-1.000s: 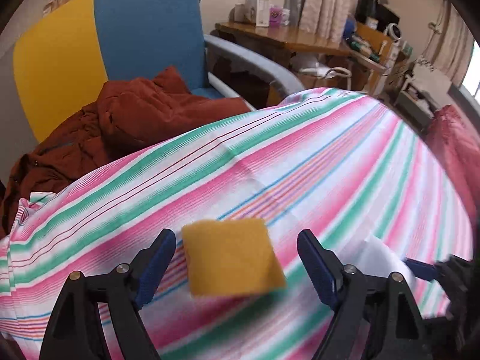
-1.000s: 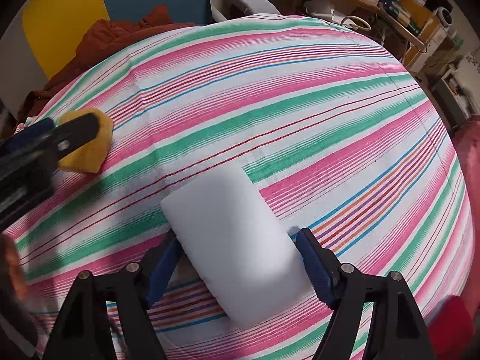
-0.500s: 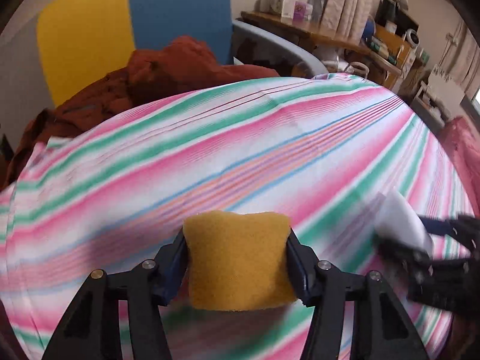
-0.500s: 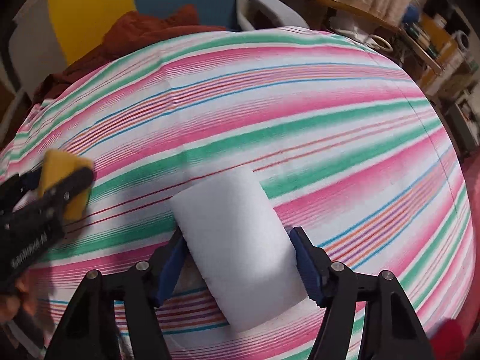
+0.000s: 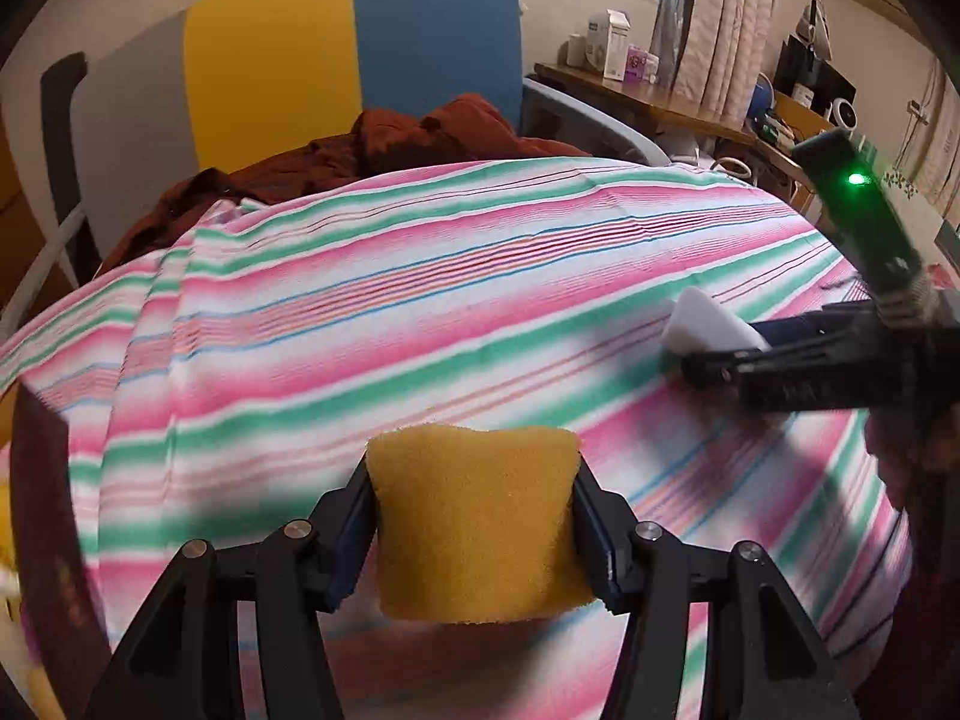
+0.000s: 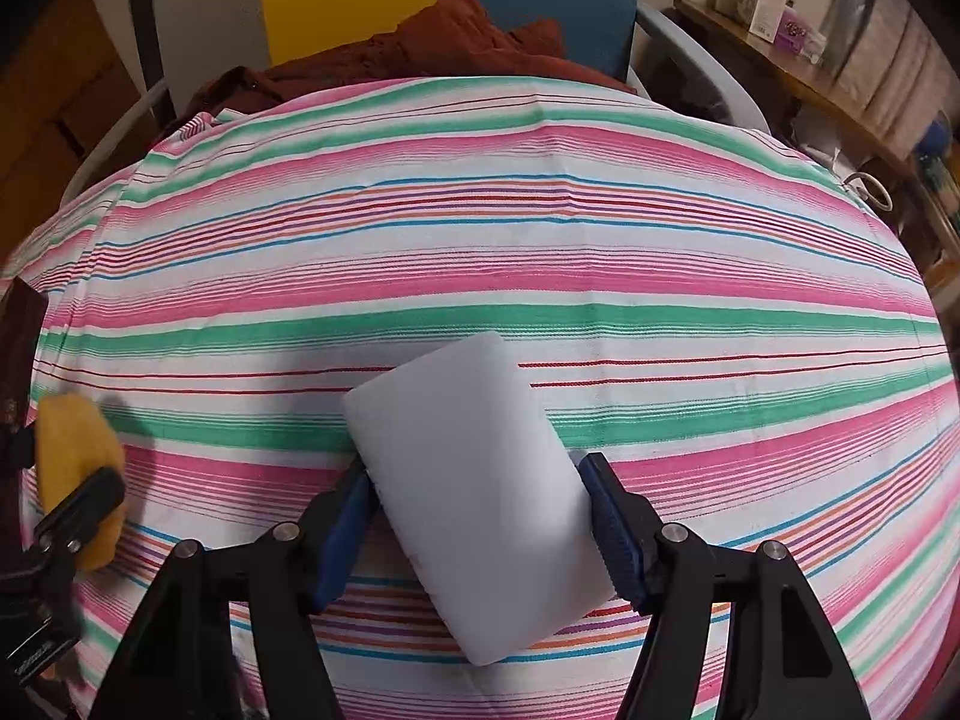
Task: Organize objects
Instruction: 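Carry the orange sponge and white foam block toward the gold tray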
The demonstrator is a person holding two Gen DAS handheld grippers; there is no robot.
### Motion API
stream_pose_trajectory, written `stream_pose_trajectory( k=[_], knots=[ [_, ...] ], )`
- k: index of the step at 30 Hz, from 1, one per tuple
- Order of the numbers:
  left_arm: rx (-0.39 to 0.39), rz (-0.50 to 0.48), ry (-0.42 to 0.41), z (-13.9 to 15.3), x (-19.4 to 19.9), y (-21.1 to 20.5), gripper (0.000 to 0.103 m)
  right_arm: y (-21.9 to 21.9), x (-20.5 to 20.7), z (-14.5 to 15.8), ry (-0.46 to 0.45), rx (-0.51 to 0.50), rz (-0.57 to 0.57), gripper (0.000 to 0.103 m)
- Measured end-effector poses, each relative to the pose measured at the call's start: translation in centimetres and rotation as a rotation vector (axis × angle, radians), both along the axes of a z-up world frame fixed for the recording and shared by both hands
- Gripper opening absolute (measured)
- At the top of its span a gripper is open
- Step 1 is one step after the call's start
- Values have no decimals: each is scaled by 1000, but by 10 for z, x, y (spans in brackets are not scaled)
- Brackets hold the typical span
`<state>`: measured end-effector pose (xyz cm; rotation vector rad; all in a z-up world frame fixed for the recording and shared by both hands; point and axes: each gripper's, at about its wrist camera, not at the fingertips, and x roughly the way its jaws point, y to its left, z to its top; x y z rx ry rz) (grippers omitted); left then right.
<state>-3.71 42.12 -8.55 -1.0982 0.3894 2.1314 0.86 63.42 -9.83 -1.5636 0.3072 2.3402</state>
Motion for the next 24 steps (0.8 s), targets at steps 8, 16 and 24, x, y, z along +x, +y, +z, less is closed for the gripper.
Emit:
stream_pose_trajectory(
  k=[8,16,24],
  knots=[
    [-9,13,1,-7,14,-25,59,-17,-3,-2,2,28,44,68],
    [1,12,-7,-11,21,-38,59,-24,0,-2,-26,46,41,68],
    [69,-6,63,27,34,-63,59,-45,-7,1,-93,57,8,68]
  ],
)
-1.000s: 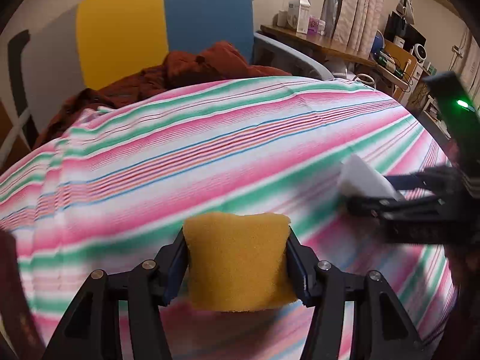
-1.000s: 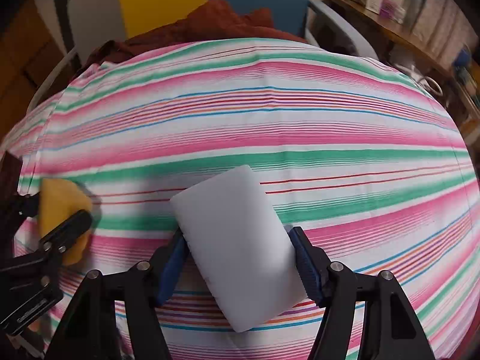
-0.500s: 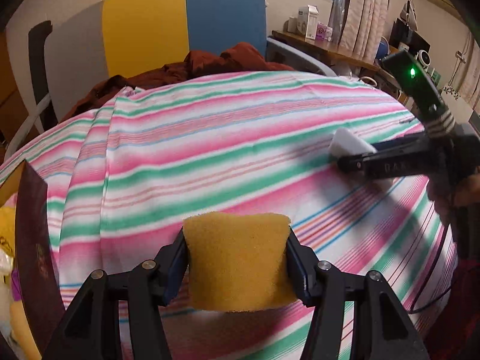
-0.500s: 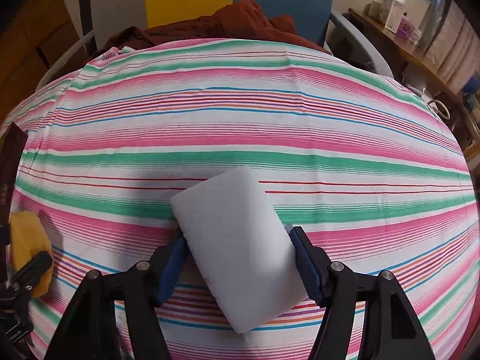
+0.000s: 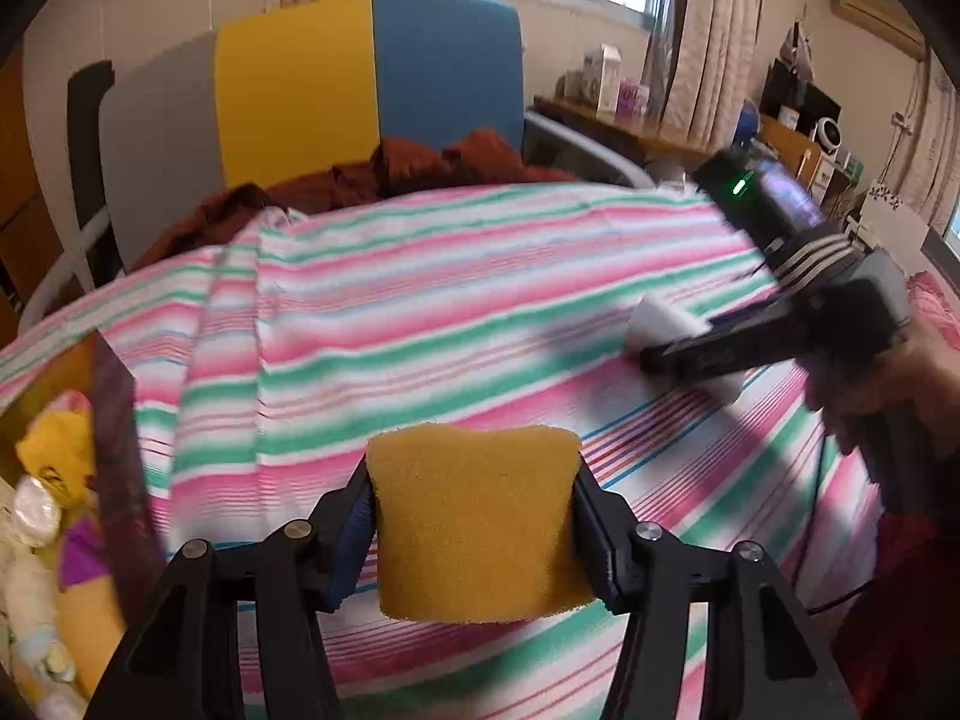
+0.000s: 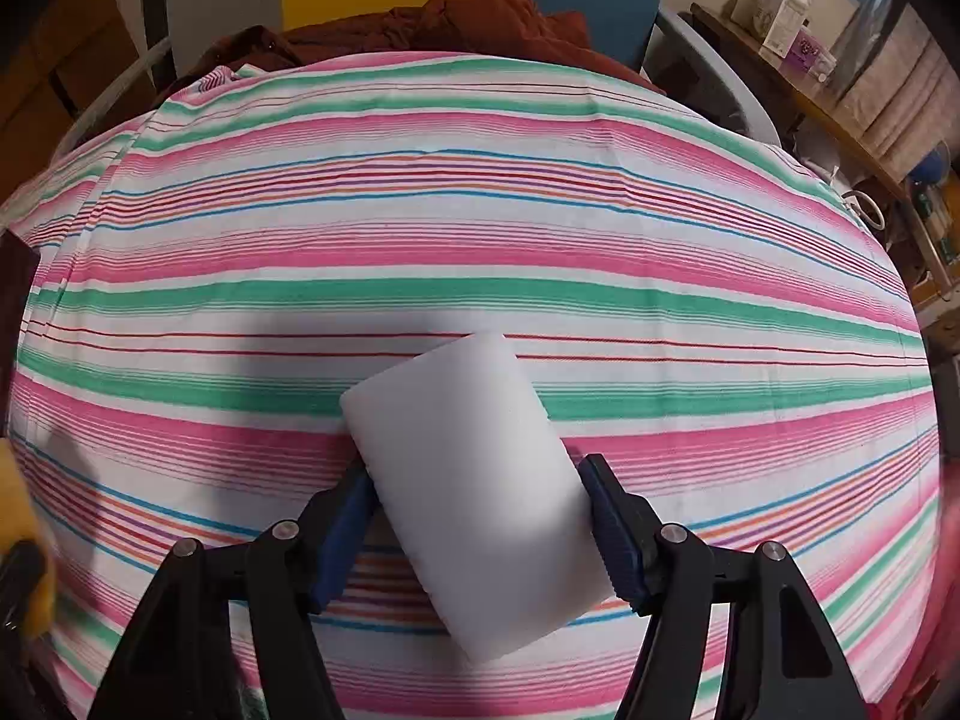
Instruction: Organize objects
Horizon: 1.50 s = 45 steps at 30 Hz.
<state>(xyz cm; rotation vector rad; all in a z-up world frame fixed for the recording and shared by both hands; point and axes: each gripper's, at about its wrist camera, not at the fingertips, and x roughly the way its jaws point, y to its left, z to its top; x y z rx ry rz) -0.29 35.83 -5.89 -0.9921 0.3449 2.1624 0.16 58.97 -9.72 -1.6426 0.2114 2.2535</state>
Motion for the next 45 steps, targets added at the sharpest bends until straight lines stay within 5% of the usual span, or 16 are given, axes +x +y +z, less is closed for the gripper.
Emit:
stream_pose_trajectory(
  k=[12,21,28,31,33,34,41,45],
  knots=[
    [86,67,50,45,5,-70,60,-84,-3,12,18,-73,53,68],
    [148,211,40,62,-7,-158,60,-166,-14,66,233,-184,131,68],
    [145,397,16,63,-42,-230,66,-259,-42,96,342,-362,291,68],
    [144,471,24,64,-54,-254,73,-291,-56,103,369,-385,347,74],
    [143,506,36,66,-58,-265,74,-309,-65,104,382,-414,374,101],
    [138,529,49,68,-58,-272,75,-317,-68,105,386,-419,385,103],
    [44,639,136,72,-43,-304,80,-352,-66,104,384,-312,420,103],
    [97,685,146,78,-30,-323,80,-359,-54,106,405,-204,432,103]
  ],
)
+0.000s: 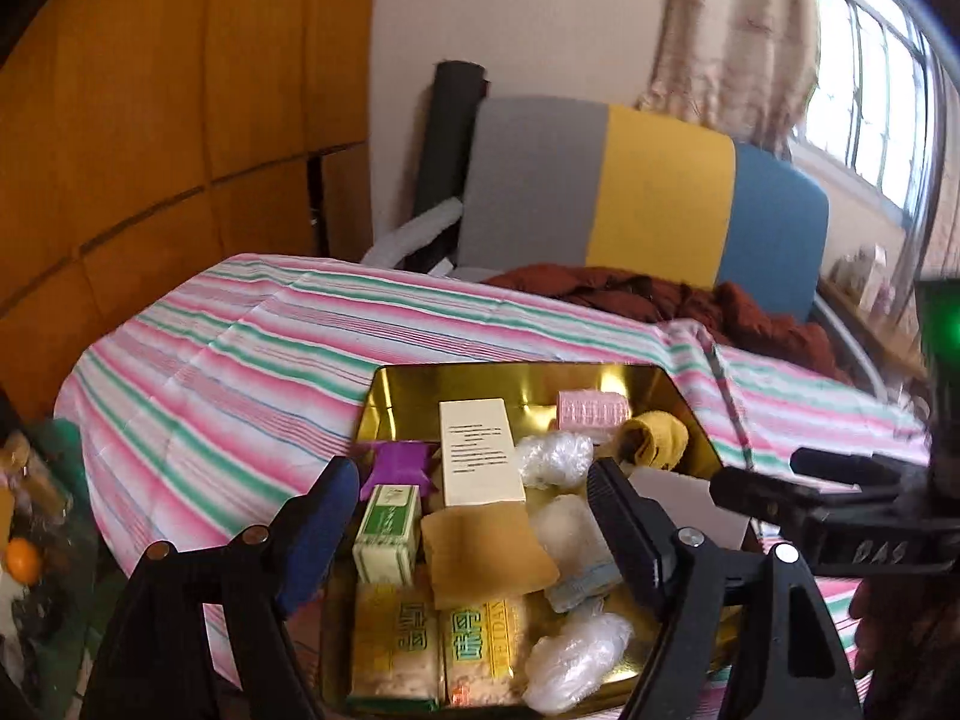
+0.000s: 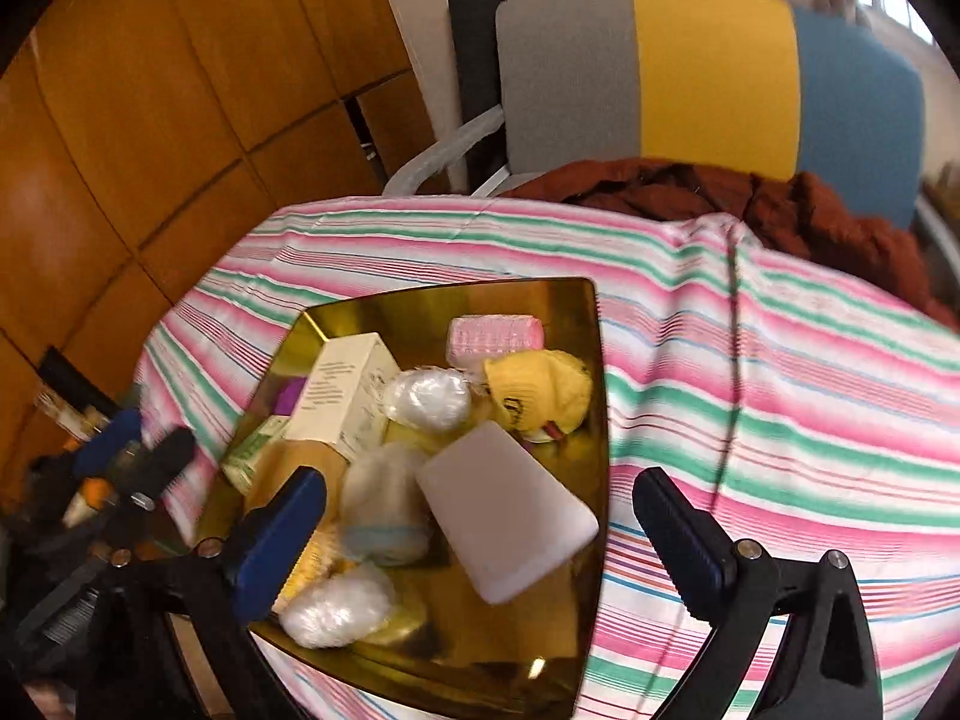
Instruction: Organize objects
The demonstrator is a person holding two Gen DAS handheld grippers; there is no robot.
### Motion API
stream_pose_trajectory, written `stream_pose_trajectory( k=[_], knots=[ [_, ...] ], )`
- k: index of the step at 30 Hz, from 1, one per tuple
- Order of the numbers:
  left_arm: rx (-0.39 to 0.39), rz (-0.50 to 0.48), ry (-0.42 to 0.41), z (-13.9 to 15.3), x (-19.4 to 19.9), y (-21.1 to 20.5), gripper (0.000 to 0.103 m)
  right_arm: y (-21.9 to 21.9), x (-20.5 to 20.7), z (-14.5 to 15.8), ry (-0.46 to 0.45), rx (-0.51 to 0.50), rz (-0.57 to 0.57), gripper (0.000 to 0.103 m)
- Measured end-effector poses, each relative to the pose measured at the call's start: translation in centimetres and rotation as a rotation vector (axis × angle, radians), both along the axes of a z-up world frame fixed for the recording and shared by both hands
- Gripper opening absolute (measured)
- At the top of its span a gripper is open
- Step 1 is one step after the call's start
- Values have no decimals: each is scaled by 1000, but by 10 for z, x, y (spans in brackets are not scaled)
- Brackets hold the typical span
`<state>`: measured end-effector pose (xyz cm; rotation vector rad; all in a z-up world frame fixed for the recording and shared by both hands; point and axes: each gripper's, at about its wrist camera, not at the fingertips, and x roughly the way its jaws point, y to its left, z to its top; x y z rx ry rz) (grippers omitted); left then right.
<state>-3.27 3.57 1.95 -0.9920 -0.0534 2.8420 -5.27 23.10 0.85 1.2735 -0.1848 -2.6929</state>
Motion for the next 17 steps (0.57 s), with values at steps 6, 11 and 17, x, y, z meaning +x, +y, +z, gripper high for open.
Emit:
stream_pose_trajectory(
  k=[6,11,17],
  knots=[
    [-9,88,47,6,18,-20,79,-8,25,6,72,70,-46,103],
    [-9,88,23,-4,25,-27,64,-12,44,2,84,73,-75,103],
    [-1,63,44,-2,37,-17,57,-22,57,-1,110,133,-71,103]
  ],
)
